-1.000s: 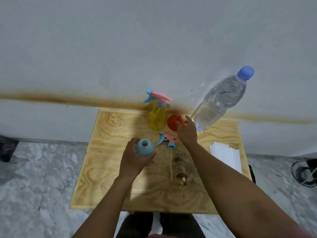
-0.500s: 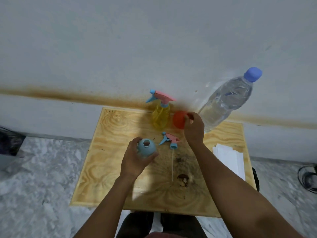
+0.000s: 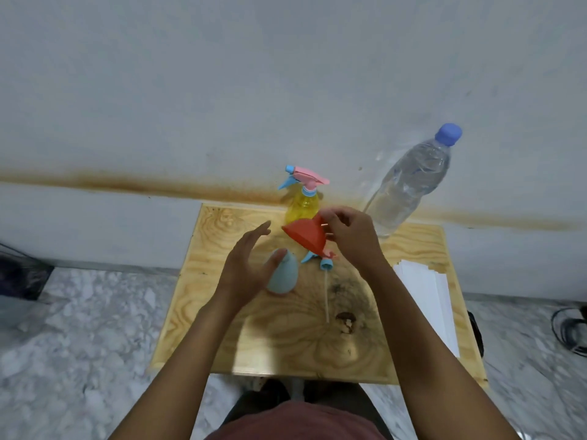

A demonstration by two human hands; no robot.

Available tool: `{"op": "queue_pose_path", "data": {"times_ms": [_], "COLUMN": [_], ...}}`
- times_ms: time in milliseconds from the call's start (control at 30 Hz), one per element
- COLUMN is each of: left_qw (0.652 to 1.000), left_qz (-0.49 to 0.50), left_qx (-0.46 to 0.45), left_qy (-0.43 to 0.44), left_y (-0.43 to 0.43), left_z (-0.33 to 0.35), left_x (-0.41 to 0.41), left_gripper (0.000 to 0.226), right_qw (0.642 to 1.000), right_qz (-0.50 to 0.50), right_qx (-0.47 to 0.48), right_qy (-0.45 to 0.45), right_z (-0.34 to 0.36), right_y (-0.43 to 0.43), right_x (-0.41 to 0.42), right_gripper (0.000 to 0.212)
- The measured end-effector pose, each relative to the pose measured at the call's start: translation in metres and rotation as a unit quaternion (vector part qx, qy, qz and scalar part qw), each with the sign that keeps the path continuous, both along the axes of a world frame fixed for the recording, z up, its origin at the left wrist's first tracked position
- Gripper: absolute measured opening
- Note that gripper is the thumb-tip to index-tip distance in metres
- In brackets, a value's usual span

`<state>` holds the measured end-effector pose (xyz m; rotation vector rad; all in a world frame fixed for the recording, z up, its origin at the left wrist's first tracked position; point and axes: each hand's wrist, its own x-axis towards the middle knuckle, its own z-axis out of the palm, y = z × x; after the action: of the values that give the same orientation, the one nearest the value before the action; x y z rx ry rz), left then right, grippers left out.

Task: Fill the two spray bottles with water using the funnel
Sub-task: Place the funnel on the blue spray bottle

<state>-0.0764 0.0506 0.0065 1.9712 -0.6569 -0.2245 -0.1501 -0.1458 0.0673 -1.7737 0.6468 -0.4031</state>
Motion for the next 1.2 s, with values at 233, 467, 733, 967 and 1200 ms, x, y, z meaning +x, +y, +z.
{"op": "queue_pose_path", "data": {"times_ms": [233,467,733,967,1200], "left_qw": [0.992,0.993,0.996,0.994,0.992], "left_qz": [-0.007,0.023,0.023,0.006,0.032], "left_qx": [-0.077,-0.019,0.067,0.008,-0.005], "left_qy": [-0.097,-0.115,0.060,0.108,0.123], "left_y": [-0.001,0.003,-0.004,-0.006,-0.007], "left_z": [0.028,0.034,0.040,0.039,0.026], "left_x": [0.017,0.021,0.027,0.019,0.016], "left_gripper": [0.027,0.015,0.025,0.037,0.053], "right_qw": [0.988,0.988,0.994,0.999,0.998], "right_qz": [0.045,0.076,0.100,0.037,0.041], "right_qx": [0.140,0.072,-0.017,0.003,0.004], "right_qy": [0.057,0.112,0.032,0.034,0.056], "right_z": [0.013,0.018,-0.002,-0.017,-0.021], "right_y": [0.026,0.019,0.019,0.021,0.020], "right_x": [0.010,0.001,-0.009,-0.011,-0.010], "right_gripper": [0.027,0.042,0.017,0.013,0.015]}}
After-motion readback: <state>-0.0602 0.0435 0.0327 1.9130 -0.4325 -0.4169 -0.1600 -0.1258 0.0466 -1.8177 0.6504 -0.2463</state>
